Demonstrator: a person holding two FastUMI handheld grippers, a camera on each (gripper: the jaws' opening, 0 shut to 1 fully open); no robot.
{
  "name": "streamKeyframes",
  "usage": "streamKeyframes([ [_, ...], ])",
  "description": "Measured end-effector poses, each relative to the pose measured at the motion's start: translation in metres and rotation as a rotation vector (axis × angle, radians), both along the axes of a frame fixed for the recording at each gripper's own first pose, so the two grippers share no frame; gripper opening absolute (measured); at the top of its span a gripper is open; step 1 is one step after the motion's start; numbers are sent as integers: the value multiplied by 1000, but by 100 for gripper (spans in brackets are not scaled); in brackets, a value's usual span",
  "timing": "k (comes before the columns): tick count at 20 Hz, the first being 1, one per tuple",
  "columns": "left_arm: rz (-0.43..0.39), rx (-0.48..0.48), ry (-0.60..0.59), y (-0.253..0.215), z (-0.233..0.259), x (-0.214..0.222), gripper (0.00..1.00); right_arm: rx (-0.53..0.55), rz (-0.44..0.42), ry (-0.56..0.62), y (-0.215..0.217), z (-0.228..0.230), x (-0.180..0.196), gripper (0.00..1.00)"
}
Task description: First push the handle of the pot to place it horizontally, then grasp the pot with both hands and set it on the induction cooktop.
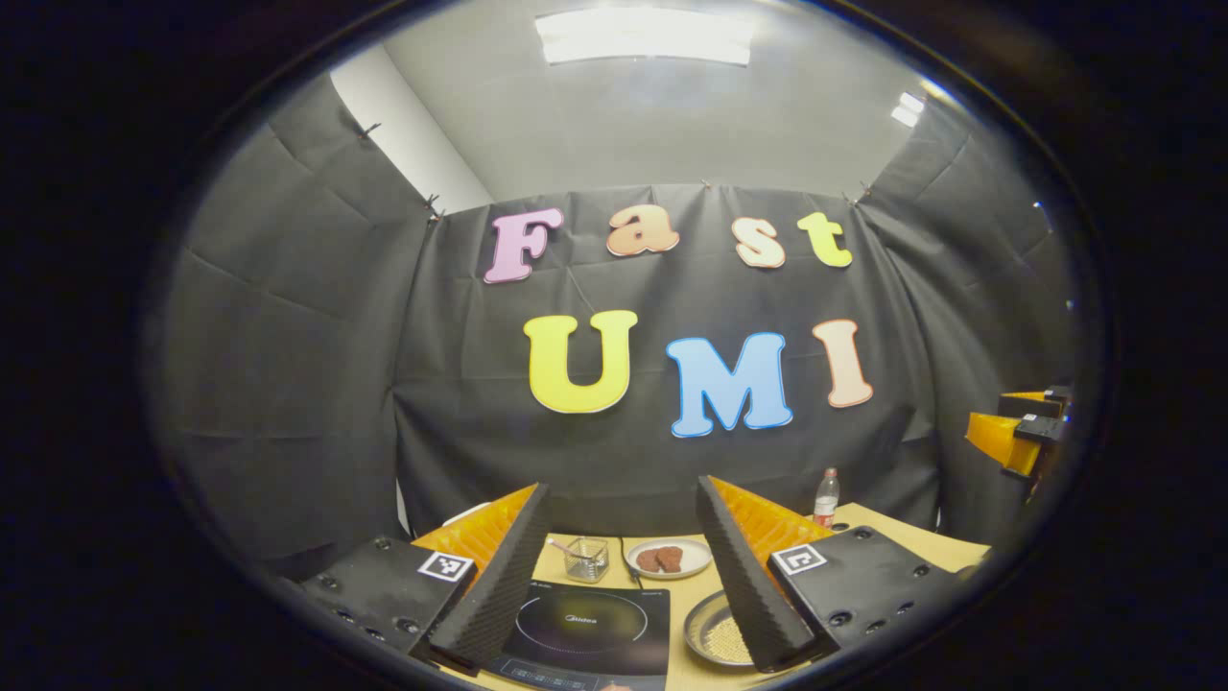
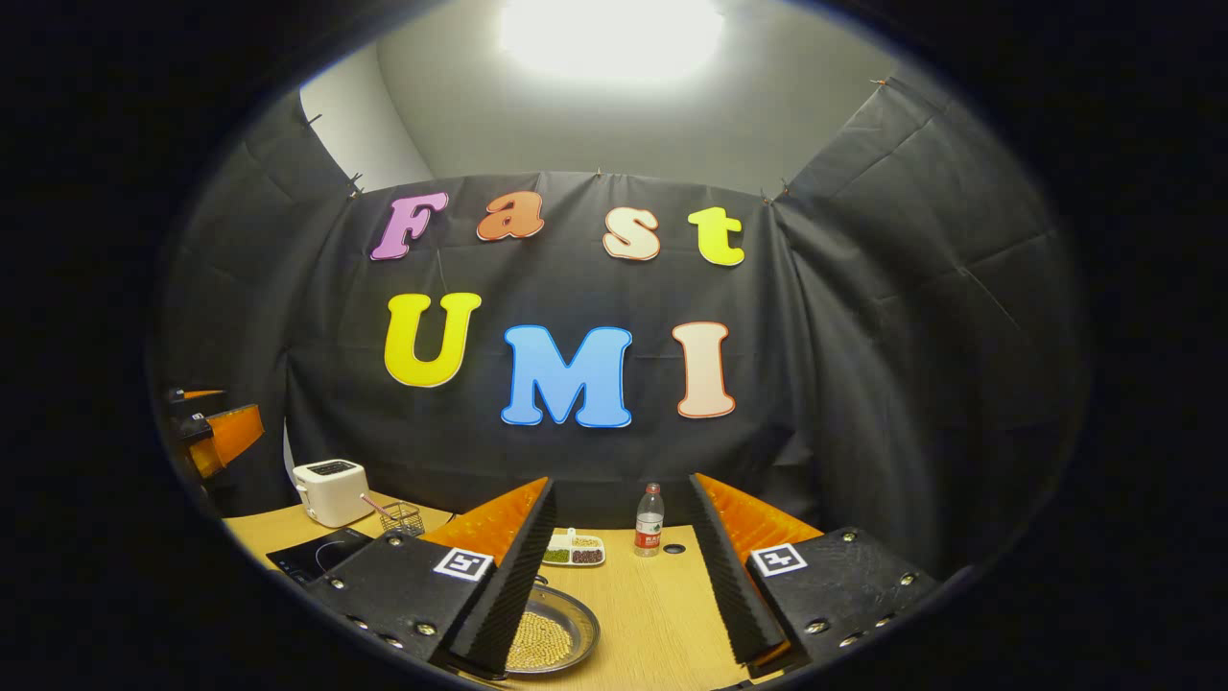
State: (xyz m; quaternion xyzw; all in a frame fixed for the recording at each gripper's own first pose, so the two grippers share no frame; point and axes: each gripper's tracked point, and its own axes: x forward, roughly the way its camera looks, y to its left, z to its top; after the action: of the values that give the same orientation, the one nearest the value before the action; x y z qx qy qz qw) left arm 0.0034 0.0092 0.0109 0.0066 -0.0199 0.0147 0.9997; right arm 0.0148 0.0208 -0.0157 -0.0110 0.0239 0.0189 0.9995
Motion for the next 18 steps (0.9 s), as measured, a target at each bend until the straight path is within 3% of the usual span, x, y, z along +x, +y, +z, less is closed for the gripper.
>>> streamKeyframes([
  [3, 3, 1, -7, 5, 2, 1, 99, -13, -4, 10, 2, -4, 2, 78],
  [4, 5, 0, -7, 6, 0, 0, 97, -5, 2, 15, 7, -4, 1, 52],
  [7, 8, -9, -7, 12, 2, -1, 97, 10, 42, 35, 22, -12, 3, 48],
  [8, 9, -11, -7, 14, 1, -1, 97, -2, 12, 42, 17, -13, -3, 48],
  [10, 16, -12, -9, 21, 2, -2, 100, 4, 35, 64, 26, -17, 4, 21],
  [12, 20, -17, -15, 27, 4, -3, 97, 4, 58, 88, 36, -26, 2, 21],
  [13, 24, -18, -16, 31, 4, -4, 97, -8, 24, 83, 31, -26, -1, 21],
  [14, 27, -19, -17, 36, 4, -5, 96, -11, 17, 71, 26, -19, 0, 2],
  [15, 32, -18, -17, 40, 4, -6, 100, -3, 38, 72, 40, -24, 1, 1],
  [16, 35, -19, -16, 45, 3, -7, 97, 7, 72, 86, 54, -29, 0, 6],
  [18, 42, -16, -12, 54, 1, -9, 97, 23, 137, 120, 73, -39, -3, 5],
])
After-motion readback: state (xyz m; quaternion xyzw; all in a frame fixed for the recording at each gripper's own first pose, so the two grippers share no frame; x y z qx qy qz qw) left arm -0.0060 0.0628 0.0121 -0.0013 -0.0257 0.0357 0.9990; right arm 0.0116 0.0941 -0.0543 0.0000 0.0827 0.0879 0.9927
